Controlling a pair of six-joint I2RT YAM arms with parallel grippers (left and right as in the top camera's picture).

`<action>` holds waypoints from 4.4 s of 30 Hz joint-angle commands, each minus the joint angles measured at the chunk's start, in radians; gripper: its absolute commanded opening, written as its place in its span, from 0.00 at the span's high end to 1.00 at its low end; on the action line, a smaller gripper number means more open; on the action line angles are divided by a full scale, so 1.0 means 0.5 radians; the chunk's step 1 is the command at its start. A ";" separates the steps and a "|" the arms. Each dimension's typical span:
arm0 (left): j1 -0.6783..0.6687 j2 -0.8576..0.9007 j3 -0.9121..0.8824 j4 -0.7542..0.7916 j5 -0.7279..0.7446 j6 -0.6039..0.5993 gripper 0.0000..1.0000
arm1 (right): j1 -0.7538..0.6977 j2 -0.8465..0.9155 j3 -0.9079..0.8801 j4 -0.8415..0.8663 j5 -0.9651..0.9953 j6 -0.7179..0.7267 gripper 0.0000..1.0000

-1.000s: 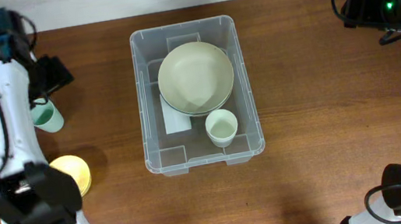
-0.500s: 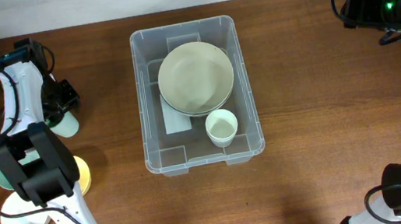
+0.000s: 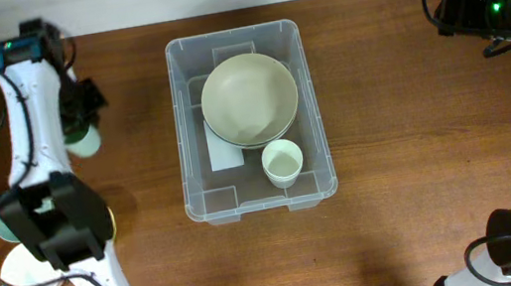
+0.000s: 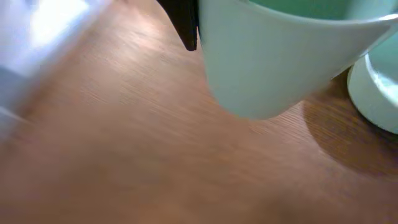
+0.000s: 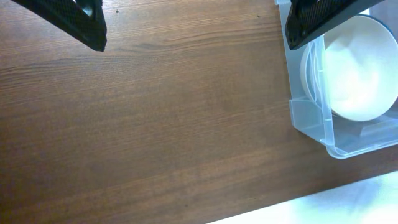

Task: Pack container
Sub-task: 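Move the left gripper back to the mint cup and grasp it, then place the mint cup with the left gripper into the stacked cups, then move the left gripper over the yellow bowl and grasp its rim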

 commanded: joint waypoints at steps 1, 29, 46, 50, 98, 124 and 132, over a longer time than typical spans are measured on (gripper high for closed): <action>-0.299 -0.368 0.157 -0.040 0.014 0.003 1.00 | -0.008 0.008 -0.011 0.008 0.019 0.009 0.12; -1.700 -0.252 0.143 -0.217 0.093 -0.126 1.00 | -0.008 0.008 -0.011 -0.002 0.018 0.009 0.12; -1.695 -0.132 0.143 -0.253 0.149 -0.126 0.99 | -0.008 0.008 -0.011 0.001 0.019 0.009 0.12; -1.695 -0.132 0.143 -0.253 0.189 -0.126 0.99 | -0.008 0.008 -0.011 0.000 0.019 0.009 0.12; -0.054 -1.499 -1.194 -0.363 -0.401 -0.654 0.30 | -0.008 0.009 -0.011 0.000 0.019 0.009 0.12; 0.233 -0.922 -2.039 0.914 -0.181 -0.468 0.18 | -0.008 0.025 -0.011 -0.008 0.018 0.009 0.12; 0.233 -0.729 -2.039 1.079 -0.044 -0.454 0.29 | -0.008 0.025 -0.011 -0.009 0.018 0.009 0.12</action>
